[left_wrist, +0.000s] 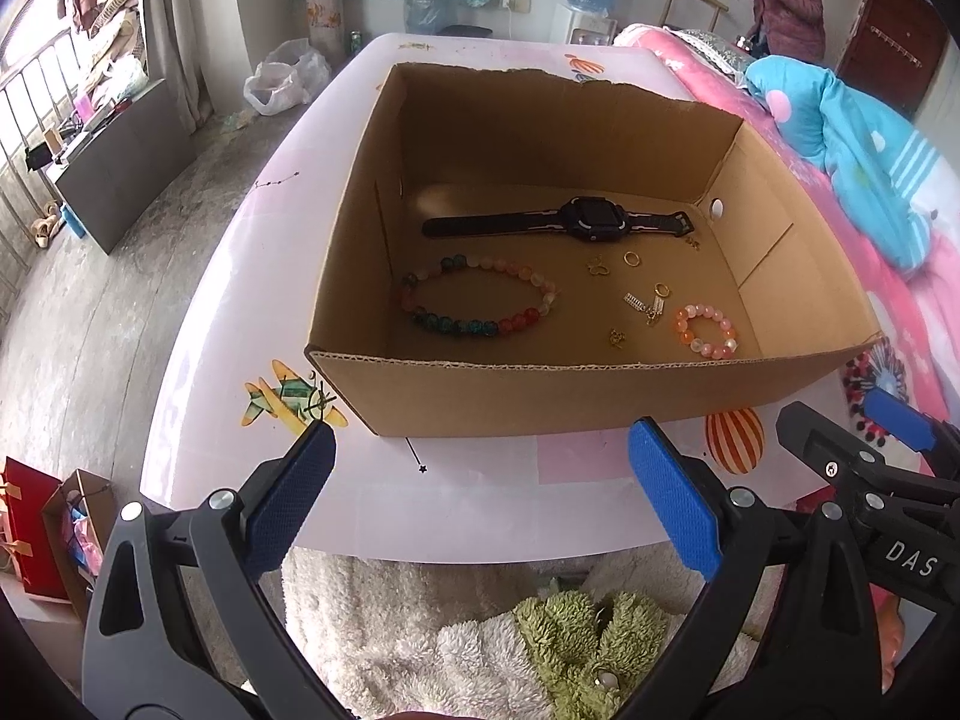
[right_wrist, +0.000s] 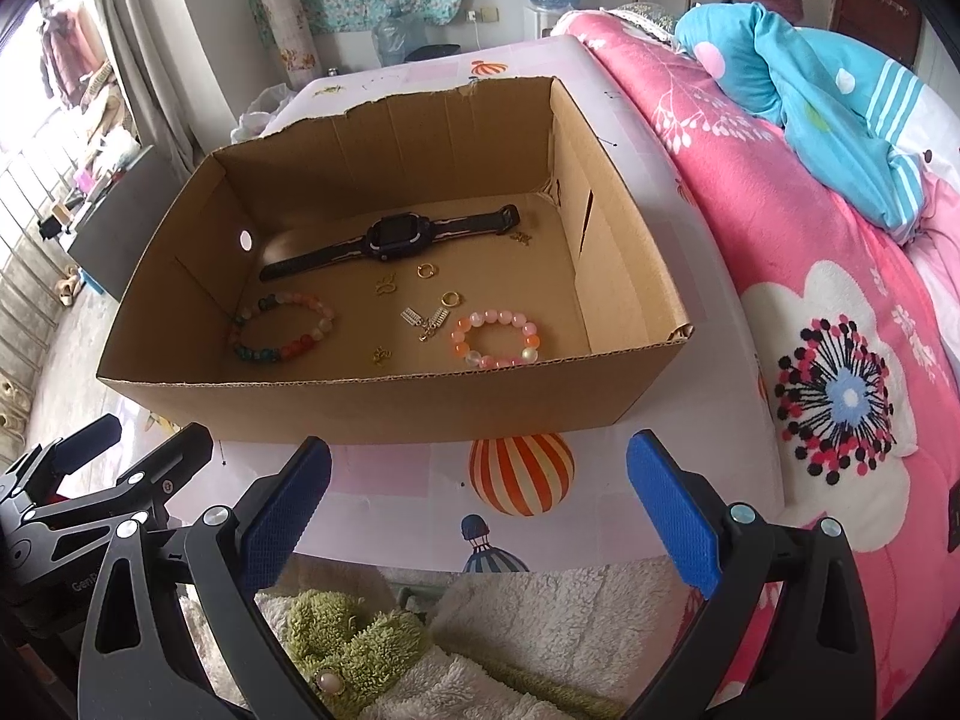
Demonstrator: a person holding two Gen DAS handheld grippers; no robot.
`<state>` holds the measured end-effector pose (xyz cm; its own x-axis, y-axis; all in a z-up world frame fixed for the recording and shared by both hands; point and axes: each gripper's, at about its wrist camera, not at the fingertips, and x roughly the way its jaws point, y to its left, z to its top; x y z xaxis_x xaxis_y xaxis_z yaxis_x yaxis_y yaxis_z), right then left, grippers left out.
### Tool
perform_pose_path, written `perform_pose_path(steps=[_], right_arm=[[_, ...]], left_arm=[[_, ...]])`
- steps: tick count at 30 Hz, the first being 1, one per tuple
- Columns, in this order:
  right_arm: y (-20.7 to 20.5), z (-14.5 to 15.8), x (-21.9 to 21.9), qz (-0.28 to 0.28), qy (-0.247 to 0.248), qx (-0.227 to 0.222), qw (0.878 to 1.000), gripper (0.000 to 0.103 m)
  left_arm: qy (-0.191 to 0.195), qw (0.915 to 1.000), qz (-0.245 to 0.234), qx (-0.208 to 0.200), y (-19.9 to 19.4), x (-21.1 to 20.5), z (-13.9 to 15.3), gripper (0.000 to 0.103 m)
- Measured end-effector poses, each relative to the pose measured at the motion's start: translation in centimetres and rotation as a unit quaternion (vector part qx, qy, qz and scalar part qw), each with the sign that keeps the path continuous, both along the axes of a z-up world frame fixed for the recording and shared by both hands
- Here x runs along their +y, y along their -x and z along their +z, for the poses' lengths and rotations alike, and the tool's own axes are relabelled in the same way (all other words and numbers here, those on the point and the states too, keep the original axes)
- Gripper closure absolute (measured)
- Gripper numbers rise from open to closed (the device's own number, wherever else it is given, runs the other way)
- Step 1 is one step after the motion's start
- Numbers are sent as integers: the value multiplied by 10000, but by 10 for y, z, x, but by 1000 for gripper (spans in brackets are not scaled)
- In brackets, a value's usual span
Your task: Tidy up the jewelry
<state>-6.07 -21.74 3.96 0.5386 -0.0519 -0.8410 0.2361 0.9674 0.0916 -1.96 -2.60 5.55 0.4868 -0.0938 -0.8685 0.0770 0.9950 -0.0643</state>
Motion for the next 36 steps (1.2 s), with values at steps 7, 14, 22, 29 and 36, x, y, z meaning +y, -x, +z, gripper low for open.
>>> perform_pose_path(steps=[7,14,22,29,36], right_arm=[[-1,0,0,6,6,10,10000,7],[-4,-1,1,36,5,49,10000,7],[-5,-1,1,32,9,44,10000,7],[-5,0,1,34,8,36,10000,7],[-5,0,0,29,2,37,10000,7]], left_arm=[[3,10000,5,59,-1,0,-1,9],[19,9999,29,115,-2,2,-4,8],[21,9999,29,123,-1,1,-4,8],[20,9999,25,105,-1,1,-4,8],[18,9999,19,104,-1,1,-3,8]])
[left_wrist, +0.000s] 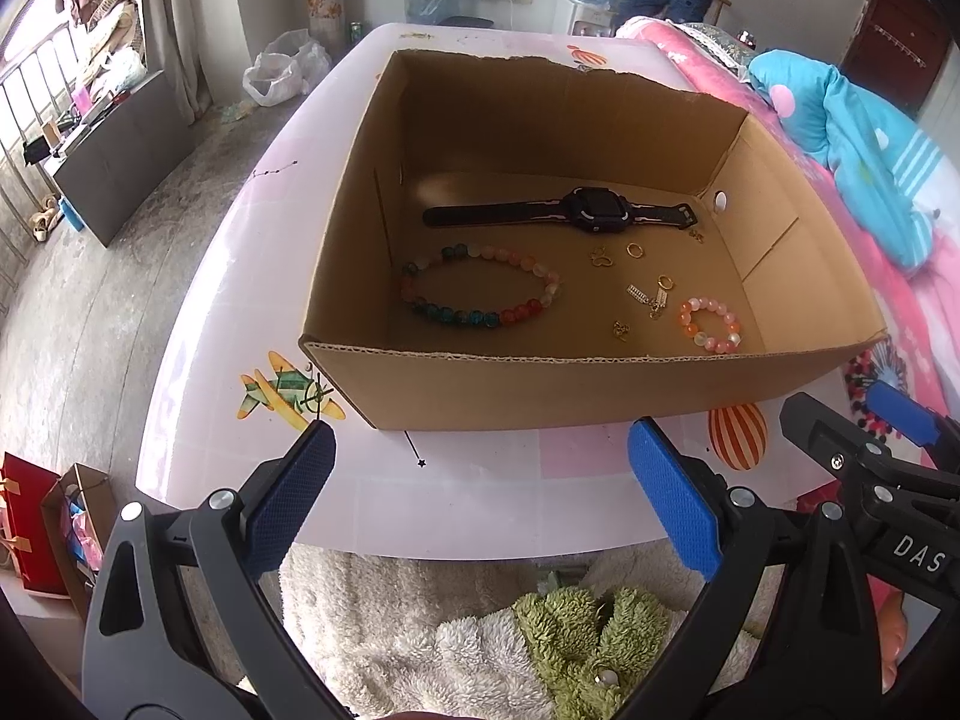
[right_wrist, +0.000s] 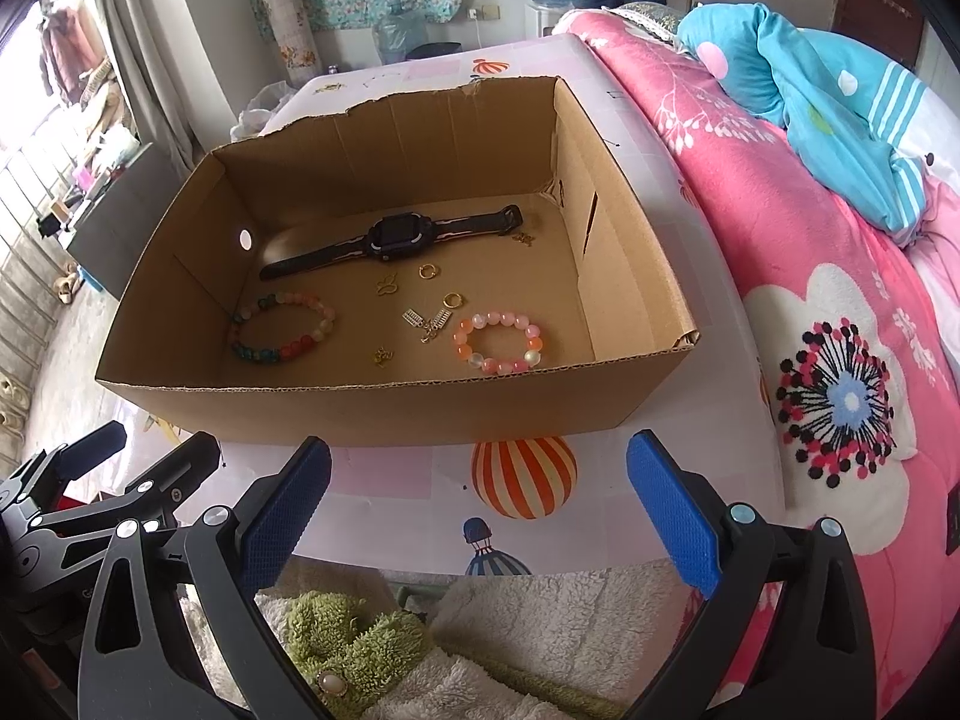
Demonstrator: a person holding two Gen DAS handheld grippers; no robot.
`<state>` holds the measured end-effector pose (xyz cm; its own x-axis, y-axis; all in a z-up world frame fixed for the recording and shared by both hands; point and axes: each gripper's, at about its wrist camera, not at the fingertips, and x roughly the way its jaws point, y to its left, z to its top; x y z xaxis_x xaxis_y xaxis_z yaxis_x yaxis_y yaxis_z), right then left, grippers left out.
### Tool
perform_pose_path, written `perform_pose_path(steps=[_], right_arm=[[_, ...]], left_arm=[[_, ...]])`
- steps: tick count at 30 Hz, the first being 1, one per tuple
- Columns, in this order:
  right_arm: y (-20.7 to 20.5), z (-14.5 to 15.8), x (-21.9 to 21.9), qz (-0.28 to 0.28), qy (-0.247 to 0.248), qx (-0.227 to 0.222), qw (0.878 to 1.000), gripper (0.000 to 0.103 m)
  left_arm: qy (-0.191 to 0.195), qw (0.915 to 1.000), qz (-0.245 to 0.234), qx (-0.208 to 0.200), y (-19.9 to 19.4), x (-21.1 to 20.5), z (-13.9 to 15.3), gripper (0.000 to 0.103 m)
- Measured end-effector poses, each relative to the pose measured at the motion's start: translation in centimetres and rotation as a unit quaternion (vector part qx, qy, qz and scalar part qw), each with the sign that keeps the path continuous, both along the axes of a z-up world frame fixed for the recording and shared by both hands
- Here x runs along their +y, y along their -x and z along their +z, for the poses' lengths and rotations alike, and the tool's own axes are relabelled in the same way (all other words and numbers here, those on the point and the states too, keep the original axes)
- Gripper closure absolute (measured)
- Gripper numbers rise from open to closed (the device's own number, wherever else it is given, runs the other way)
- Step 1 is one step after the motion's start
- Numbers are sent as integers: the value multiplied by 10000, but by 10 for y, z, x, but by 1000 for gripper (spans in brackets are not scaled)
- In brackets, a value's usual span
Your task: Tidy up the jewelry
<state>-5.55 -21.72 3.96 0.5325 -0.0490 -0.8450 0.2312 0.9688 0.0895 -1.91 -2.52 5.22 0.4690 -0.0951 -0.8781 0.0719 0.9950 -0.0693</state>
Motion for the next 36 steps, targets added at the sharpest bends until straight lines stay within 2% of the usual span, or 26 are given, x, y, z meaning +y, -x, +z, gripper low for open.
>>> perform_pose_path(steps=[36], right_arm=[[2,3,0,-6,3,-22,10000,7]], left_arm=[[3,10000,-1,-8,0,-1,0,9]])
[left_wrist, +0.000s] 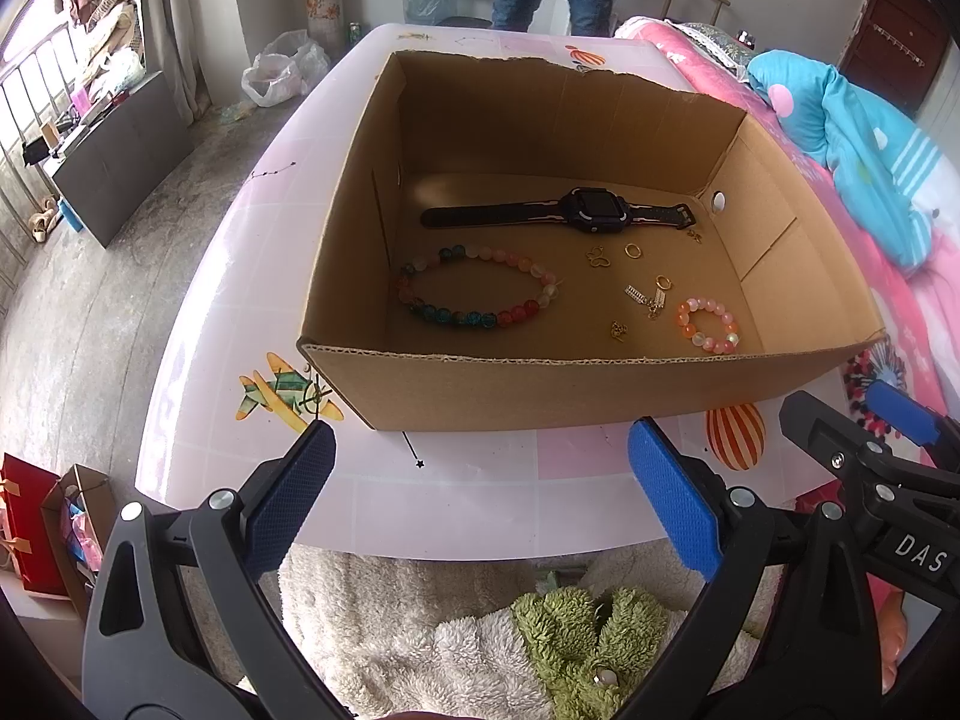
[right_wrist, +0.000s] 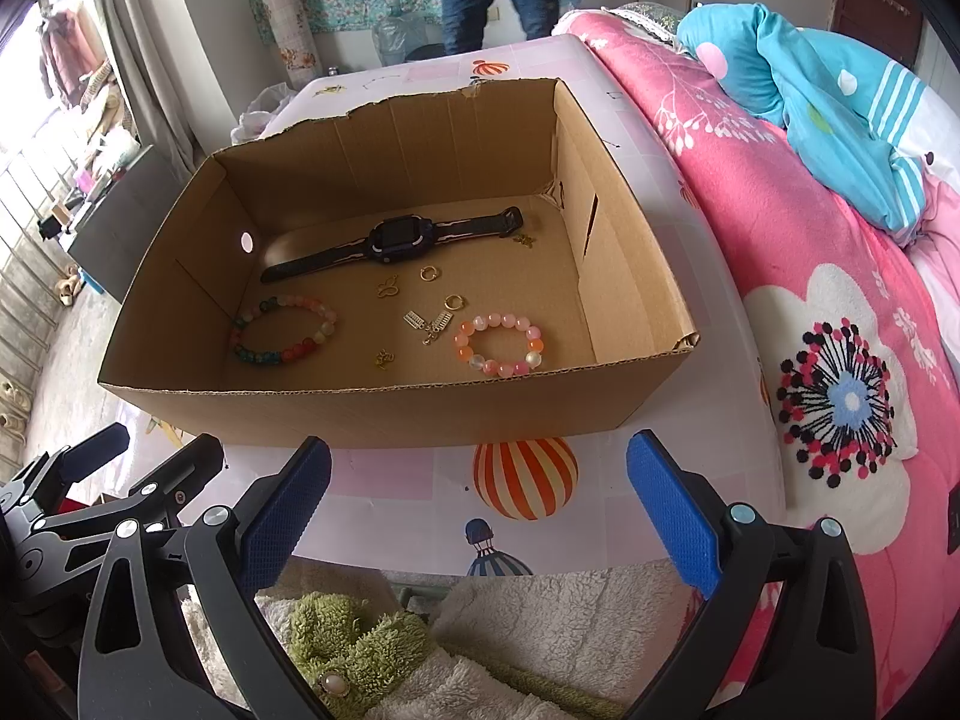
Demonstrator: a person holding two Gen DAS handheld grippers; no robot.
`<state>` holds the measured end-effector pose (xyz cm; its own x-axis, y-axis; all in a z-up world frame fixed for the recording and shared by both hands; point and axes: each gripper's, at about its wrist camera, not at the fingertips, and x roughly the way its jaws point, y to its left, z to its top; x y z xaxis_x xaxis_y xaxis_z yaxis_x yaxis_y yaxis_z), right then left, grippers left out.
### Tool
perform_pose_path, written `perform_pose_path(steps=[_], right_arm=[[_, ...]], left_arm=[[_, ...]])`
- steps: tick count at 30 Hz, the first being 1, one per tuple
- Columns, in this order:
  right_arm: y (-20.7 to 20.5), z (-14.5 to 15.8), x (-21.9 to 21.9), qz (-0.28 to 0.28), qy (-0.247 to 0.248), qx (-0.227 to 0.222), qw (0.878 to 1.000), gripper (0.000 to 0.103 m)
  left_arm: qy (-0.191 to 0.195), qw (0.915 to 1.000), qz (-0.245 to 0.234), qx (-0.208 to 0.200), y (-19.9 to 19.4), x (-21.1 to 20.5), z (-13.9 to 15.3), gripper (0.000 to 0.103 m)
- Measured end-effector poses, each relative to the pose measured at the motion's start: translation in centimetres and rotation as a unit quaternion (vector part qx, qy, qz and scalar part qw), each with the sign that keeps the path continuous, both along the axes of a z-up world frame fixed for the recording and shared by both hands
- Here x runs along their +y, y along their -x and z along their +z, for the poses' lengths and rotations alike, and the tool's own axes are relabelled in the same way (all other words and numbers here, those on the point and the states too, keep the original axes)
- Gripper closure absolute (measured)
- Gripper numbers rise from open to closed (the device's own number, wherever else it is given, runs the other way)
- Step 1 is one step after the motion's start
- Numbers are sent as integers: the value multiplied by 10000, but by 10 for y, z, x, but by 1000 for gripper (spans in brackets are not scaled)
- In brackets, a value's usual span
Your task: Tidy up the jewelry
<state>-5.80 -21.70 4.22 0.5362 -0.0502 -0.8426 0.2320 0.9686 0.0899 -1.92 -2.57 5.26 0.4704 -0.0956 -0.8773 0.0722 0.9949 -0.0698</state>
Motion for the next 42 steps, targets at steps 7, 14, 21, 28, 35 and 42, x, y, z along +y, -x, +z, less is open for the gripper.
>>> perform_pose_path(steps=[7,14,21,28,35,42], right_arm=[[0,0,0,1,-2,2,10000,7],[0,0,1,-3,-4,6,10000,7],[0,1,1,-8,-12,9,10000,7],[0,1,1,-12,-15,9,10000,7],[0,1,1,-8,-7,8,10000,7],[0,2,2,-3,0,-9,10000,7]], left_arm=[[2,10000,-2,5,0,0,0,9],[0,10000,-3,2,0,1,1,8],[0,10000,-3,1,0,1,1,8],[0,10000,-6,1,0,1,1,8],[4,10000,-3,6,0,1,1,8],[-1,10000,-3,-4,0,2,1,8]])
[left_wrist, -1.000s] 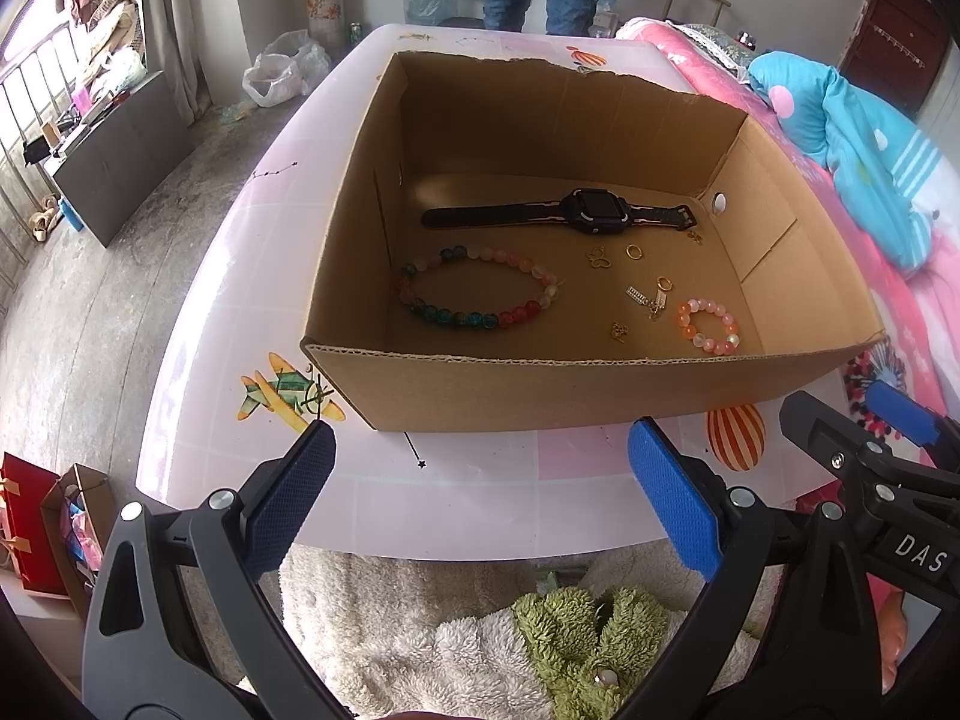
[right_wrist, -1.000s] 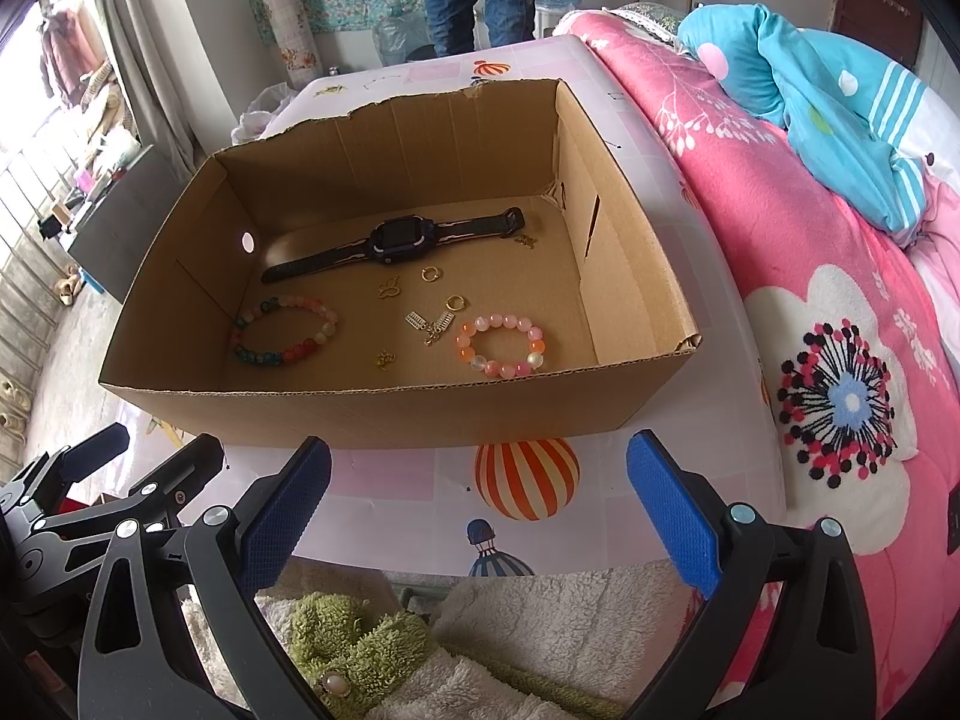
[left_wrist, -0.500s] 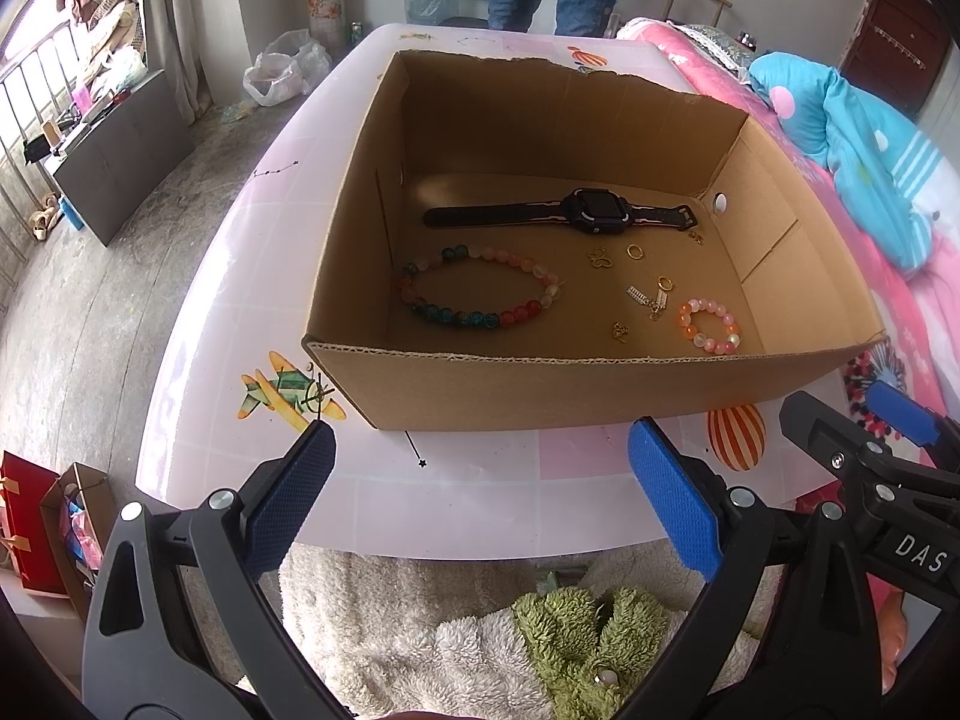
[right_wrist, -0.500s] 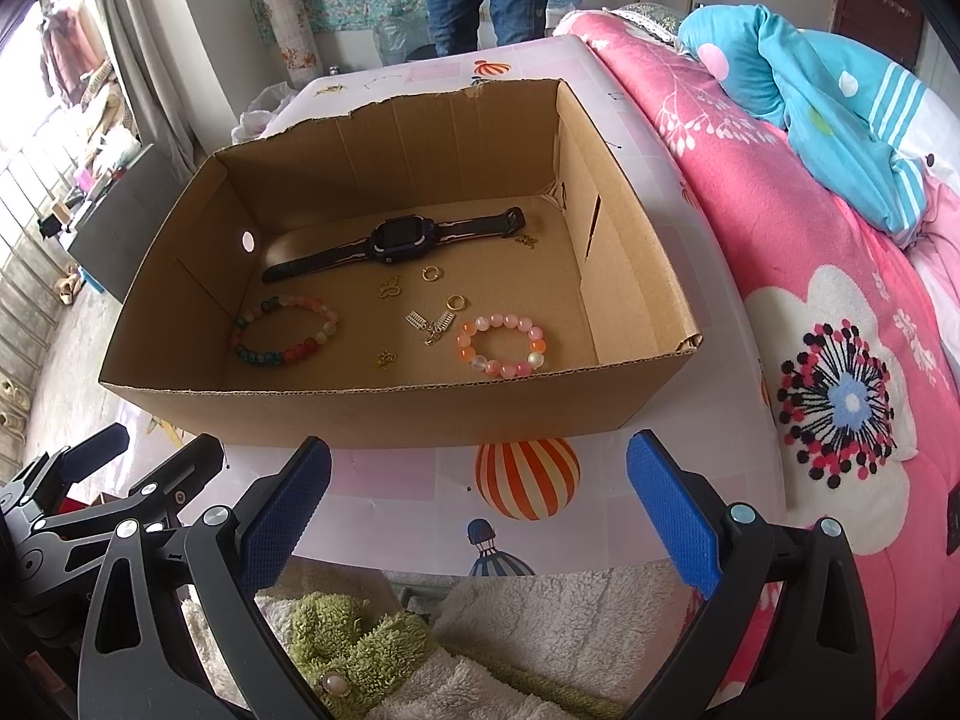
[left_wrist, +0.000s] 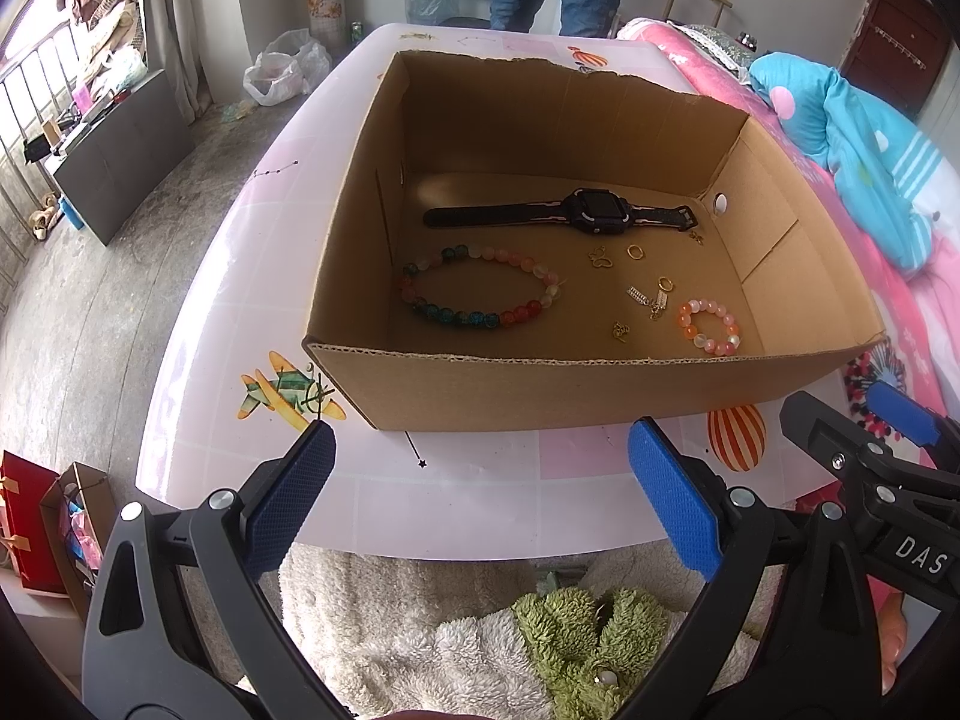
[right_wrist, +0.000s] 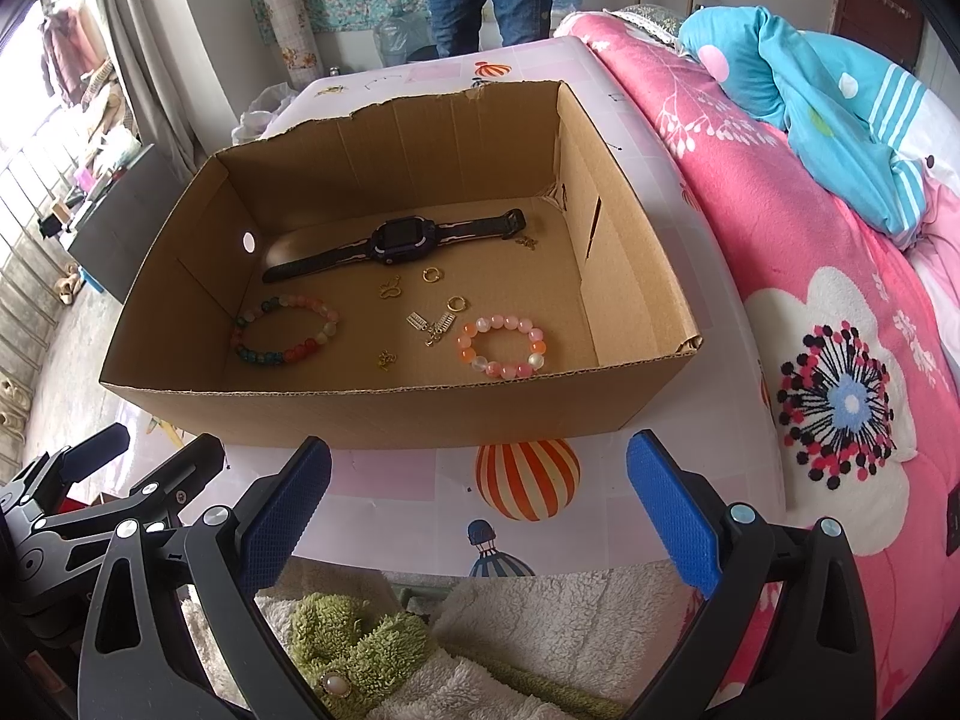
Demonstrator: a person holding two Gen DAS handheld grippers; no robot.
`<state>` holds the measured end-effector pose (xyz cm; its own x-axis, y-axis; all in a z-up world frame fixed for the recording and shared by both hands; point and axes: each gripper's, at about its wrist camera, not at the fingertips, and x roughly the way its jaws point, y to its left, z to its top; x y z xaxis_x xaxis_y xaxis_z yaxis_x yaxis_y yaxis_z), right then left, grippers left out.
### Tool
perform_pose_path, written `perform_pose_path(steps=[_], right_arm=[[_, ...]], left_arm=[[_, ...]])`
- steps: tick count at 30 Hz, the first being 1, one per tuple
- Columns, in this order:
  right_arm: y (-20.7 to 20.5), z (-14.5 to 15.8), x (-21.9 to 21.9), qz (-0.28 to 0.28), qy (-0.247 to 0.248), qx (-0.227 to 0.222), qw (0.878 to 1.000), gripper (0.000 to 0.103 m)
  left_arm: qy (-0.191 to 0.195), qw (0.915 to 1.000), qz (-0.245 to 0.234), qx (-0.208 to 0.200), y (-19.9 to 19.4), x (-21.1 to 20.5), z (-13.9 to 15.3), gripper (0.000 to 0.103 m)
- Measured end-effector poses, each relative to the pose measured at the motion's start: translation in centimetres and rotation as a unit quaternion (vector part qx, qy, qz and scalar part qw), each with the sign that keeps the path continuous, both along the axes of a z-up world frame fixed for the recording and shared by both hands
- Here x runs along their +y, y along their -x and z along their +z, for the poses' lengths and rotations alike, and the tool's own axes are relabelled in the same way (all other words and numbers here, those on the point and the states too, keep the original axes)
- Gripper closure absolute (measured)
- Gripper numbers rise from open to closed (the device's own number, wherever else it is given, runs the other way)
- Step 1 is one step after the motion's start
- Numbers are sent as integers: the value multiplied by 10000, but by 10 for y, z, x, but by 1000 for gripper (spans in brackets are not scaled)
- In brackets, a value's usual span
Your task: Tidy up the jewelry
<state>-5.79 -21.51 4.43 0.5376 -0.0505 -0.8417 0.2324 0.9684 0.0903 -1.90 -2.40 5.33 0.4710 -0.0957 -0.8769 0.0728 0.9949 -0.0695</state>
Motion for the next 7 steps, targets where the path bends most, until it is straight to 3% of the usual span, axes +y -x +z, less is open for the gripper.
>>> perform_pose_path(steps=[7], right_arm=[[0,1,1,-7,1,-7,10000,7]], left_arm=[[5,10000,-2,6,0,0,1,8]])
